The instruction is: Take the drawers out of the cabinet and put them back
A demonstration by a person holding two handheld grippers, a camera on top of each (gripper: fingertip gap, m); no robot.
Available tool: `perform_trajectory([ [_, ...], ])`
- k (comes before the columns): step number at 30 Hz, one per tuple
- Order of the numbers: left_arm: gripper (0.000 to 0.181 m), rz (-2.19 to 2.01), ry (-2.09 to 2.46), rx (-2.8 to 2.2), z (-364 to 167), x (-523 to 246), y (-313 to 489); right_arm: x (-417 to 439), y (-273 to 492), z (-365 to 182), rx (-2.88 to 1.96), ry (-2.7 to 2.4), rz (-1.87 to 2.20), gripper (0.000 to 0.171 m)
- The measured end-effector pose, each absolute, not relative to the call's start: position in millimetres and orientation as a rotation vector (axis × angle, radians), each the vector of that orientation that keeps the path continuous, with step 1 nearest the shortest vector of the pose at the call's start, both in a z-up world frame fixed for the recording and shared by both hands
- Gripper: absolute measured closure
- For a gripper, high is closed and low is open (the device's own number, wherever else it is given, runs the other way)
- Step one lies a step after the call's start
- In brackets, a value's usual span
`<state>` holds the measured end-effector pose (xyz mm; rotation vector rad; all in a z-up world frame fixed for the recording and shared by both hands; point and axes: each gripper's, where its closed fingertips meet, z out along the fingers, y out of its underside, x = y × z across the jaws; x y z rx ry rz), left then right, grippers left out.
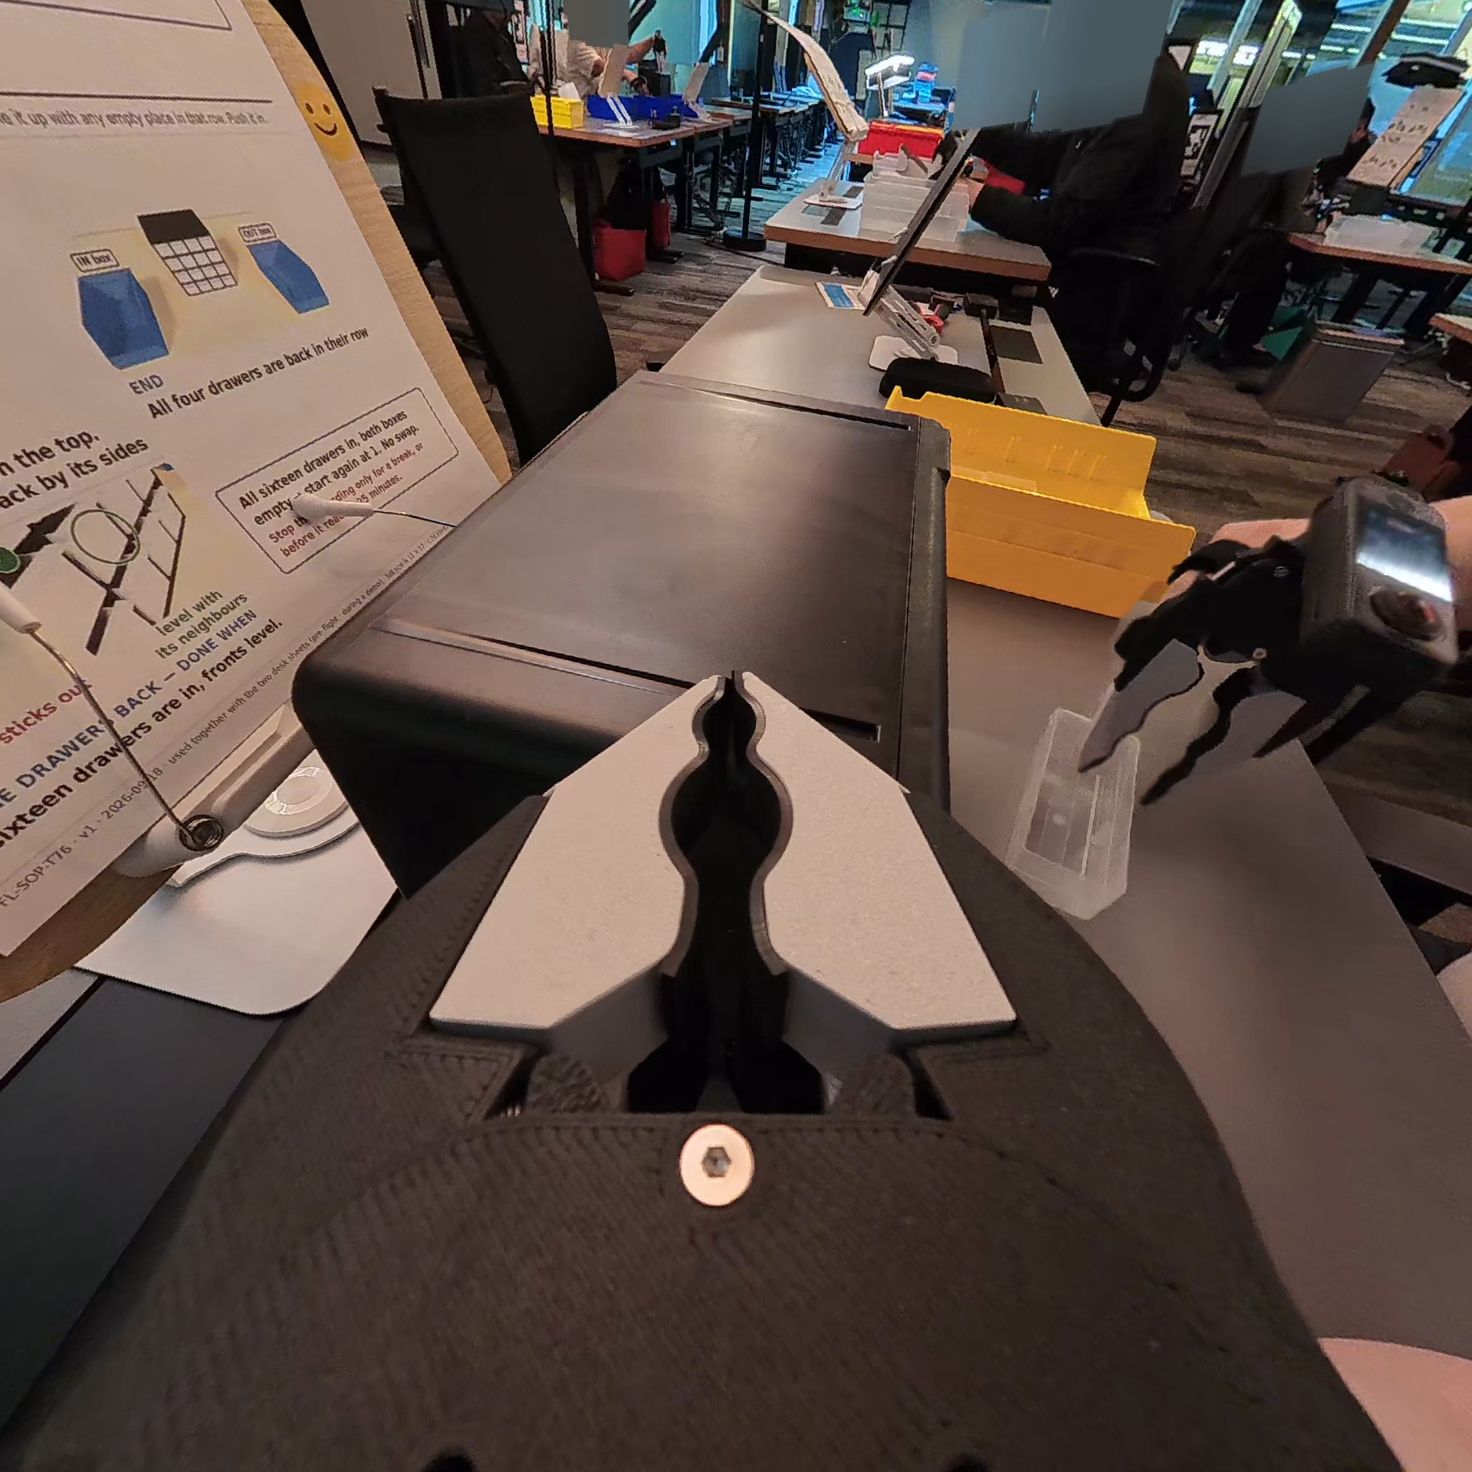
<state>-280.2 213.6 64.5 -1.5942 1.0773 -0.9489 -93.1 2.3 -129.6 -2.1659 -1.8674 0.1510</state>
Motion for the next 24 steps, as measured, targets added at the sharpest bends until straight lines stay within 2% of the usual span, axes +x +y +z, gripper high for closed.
perform_trajectory([
  [1, 0.181, -0.950, 1.077, -1.594, 64.5, -280.2, 213.5, -102.2, -2.8, -128.9, -2.143, -1.893, 0.223, 0.135],
  [5, 0.181, -0.950, 1.077, -1.595, 64.5, -280.2, 213.3, -104.1, 3.9, -143.2, -2.130, -1.982, 0.136, 0.144],
  [9, 0.181, -0.953, 1.079, -1.594, 64.5, -280.2, 213.3, -102.5, 0.3, -155.3, -2.158, -2.048, 0.138, 0.167],
  [12, 0.181, -0.958, 1.078, -1.594, 64.6, -280.2, 213.3, -100.6, 5.5, -141.5, -2.112, -2.016, 0.121, 0.167],
  [15, 0.181, -0.957, 1.077, -1.595, 64.6, -280.2, 213.3, -87.8, 19.7, -96.0, -2.020, -1.888, 0.112, 0.168],
  [17, 0.181, -0.952, 1.078, -1.596, 64.6, -280.1, 213.3, -63.6, 36.9, -45.3, -1.873, -1.795, 0.019, 0.168],
  [21, 0.181, -0.959, 1.077, -1.593, 64.6, -280.2, 213.3, 29.7, 61.4, 47.4, -1.624, -1.717, -0.277, 0.167],
  [24, 0.181, -0.969, 1.076, -1.591, 64.6, -280.3, 213.1, 115.2, 65.3, 63.5, -1.643, -1.675, -0.398, 0.168],
])
